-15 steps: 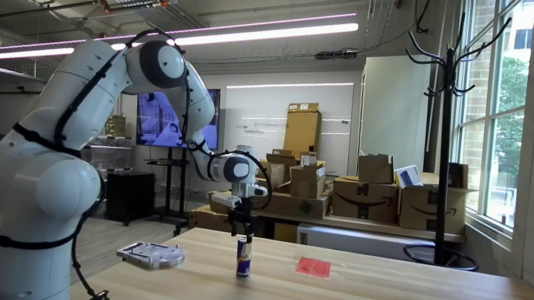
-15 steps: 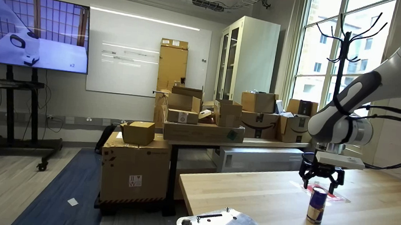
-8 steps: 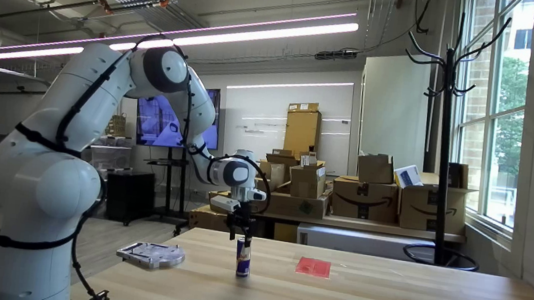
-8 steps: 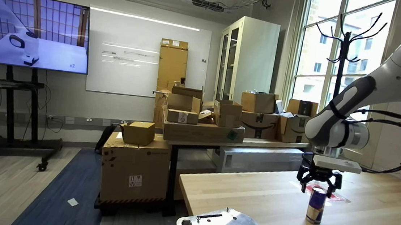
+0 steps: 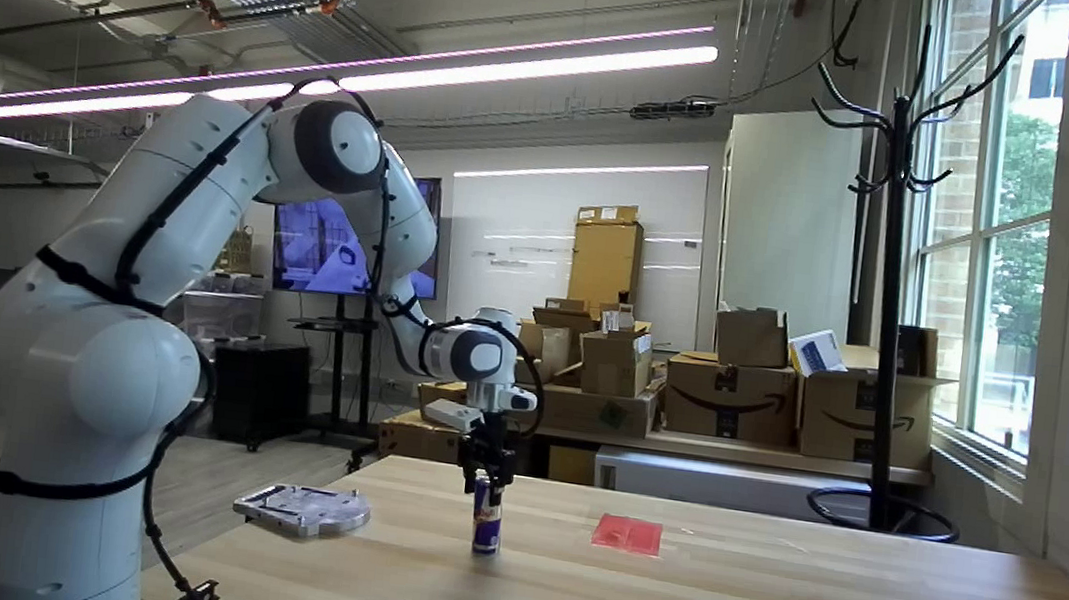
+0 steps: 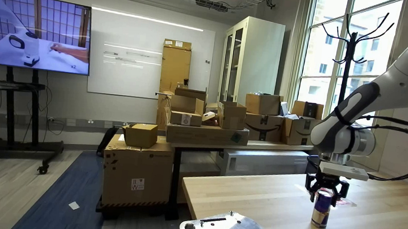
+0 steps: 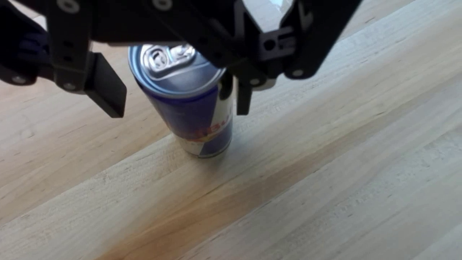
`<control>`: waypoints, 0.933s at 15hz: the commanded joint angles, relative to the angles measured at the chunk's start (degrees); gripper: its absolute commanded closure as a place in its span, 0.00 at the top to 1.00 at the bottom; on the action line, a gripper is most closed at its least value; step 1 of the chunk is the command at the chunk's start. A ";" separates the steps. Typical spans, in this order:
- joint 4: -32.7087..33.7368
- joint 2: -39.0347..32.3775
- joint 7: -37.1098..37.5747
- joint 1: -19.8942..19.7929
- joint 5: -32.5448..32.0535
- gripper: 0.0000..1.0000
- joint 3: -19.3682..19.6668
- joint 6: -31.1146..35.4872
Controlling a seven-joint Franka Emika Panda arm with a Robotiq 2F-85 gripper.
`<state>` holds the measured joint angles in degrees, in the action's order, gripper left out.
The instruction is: Put the can on the metal plate
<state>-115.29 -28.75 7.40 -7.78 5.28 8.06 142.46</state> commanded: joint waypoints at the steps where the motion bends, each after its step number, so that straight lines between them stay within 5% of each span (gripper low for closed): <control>1: 1.84 -1.02 -1.74 -1.43 1.04 0.49 -0.91 -0.64; 3: 2.04 -1.09 -1.78 -1.49 0.93 0.34 -0.91 -0.69; 8: 0.28 1.77 -2.37 -1.32 0.50 0.33 -0.80 -1.51; 14: -6.02 14.58 -3.69 0.74 -0.40 0.33 -1.38 -4.64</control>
<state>-116.64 -23.43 5.14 -7.72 5.25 7.78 141.28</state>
